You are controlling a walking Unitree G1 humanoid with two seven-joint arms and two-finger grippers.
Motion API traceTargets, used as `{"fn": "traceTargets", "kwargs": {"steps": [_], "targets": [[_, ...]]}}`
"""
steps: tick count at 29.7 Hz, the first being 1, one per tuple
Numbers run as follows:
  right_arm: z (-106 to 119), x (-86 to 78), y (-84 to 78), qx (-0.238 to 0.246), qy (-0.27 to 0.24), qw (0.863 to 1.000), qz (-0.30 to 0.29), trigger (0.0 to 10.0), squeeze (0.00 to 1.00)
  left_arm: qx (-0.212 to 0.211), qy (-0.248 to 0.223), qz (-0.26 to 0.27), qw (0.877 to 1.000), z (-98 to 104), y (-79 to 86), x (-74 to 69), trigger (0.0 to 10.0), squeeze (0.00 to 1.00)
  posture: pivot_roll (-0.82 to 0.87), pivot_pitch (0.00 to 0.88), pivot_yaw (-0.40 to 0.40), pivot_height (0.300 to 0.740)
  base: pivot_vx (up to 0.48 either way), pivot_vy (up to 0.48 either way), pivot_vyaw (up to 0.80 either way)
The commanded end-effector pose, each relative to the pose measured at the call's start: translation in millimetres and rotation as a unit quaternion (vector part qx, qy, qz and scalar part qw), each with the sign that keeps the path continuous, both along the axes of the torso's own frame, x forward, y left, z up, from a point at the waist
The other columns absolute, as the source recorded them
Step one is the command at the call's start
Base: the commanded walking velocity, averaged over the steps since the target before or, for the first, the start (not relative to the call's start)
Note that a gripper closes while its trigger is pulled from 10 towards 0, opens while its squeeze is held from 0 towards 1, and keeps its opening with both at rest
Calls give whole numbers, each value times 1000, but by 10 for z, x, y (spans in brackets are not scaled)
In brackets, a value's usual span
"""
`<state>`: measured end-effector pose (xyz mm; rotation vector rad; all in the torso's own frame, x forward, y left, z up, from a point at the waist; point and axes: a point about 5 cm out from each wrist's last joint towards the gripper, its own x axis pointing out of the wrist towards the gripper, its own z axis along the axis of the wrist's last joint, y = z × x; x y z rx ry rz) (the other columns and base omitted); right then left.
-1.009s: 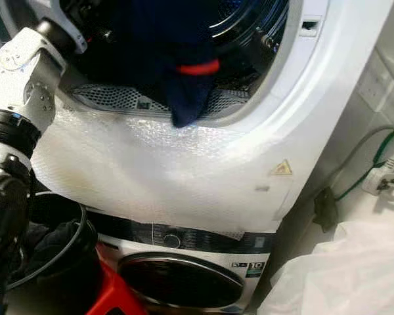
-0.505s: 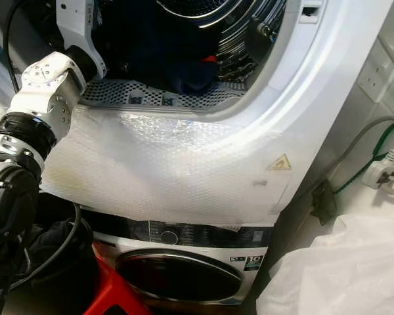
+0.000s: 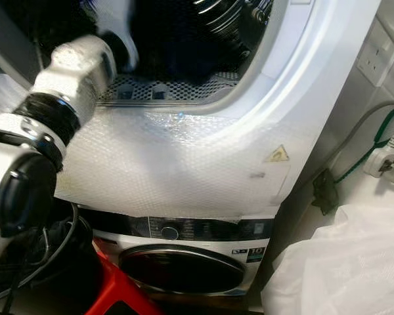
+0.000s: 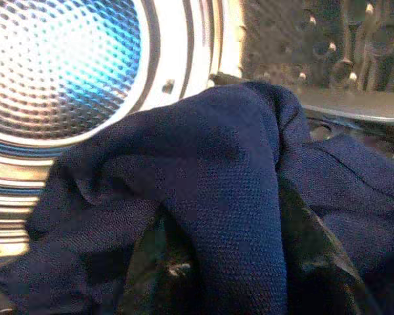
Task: Clothes washing
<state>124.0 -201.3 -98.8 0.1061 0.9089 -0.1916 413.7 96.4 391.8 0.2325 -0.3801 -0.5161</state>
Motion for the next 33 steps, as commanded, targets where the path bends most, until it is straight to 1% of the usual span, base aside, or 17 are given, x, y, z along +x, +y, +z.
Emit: {"fn": "traceTargets", "kwargs": {"steps": [1, 7, 10, 11, 12, 13, 14, 17, 20, 22, 25, 27, 28, 29, 30, 31, 33], "targets": [[-122, -314, 143, 23, 57, 998, -3, 10000, 0, 7, 27, -12, 1000, -110, 3, 21, 10000, 1000, -152, 181, 100, 740, 0, 0, 0], [-140, -352, 181, 25, 69, 997, 1, 10000, 0, -5, 18, -37, 999, 34, 54, -18, 10000, 1000, -117, 178, 108, 740, 0, 0, 0], [-139, -325, 219, 30, 67, 997, 4, 10000, 0, 12, -7, -43, 999, 172, 66, -61, 10000, 1000, -102, 172, 111, 740, 0, 0, 0], [-137, -300, 243, 32, 66, 997, 4, 10000, 0, 5, -18, -53, 998, 247, 72, -87, 10000, 1000, -88, 166, 115, 740, 0, 0, 0], [-135, -271, 272, 35, 65, 997, 5, 10000, 0, -30, -32, -71, 997, 400, 82, -136, 10000, 1000, -83, 162, 115, 740, 0, 0, 0], [-135, -271, 272, 35, 65, 997, 5, 10000, 0, -30, -32, -71, 997, 400, 82, -136, 10000, 1000, -83, 162, 115, 740, 0, 0, 0], [-131, -241, 299, 39, 63, 997, 9, 10000, 0, -55, -40, -87, 994, 511, 90, -177, 10000, 1000, -75, 161, 119, 740, 0, 0, 0], [-122, -184, 337, 42, 59, 997, 10, 10000, 0, -80, -40, -108, 990, 592, 112, -211, 10000, 1000, -69, 148, 123, 740, 0, 0, 0], [-111, -128, 366, 45, 55, 997, 11, 10000, 0, -76, -42, -124, 989, 624, 126, -234, 10000, 1000, -59, 141, 129, 740, 0, 0, 0], [-103, -92, 390, 46, 53, 997, 12, 10000, 0, -78, -27, -122, 989, 599, 137, -219, 10000, 1000, -50, 136, 134, 740, 0, 0, 0], [-100, -69, 409, 48, 53, 997, 10, 10000, 0, -67, -1, -137, 988, 545, 119, -208, 10000, 1000, -46, 130, 139, 740, 0, 0, 0], [-99, -63, 419, 50, 53, 997, 8, 10000, 0, -22, -6, -163, 986, 517, 83, -231, 10000, 1000, -41, 127, 143, 740, 0, 0, 0], [-99, -63, 419, 50, 53, 997, 8, 10000, 0, -22, -6, -163, 986, 517, 83, -231, 10000, 1000, -41, 127, 143, 740, 0, 0, 0], [-102, -65, 429, 52, 55, 997, 9, 10000, 0, 26, -6, -189, 982, 478, 60, -254, 10000, 1000, -36, 127, 144, 740, 0, 0, 0], [-102, -65, 433, 52, 56, 997, 10, 10000, 0, 39, -10, -169, 985, 479, 79, -243, 10000, 1000, -34, 124, 144, 740, 0, 0, 0], [-101, -56, 438, 53, 56, 997, 10, 10000, 0, 0, -13, -72, 997, 538, 193, -184, 10000, 1000, -24, 123, 141, 740, 0, 0, 0], [-100, -49, 442, 54, 56, 997, 10, 10000, 0, -30, -13, -20, 999, 590, 276, -166, 10000, 1000, -22, 124, 139, 740, 0, 0, 0]]}}
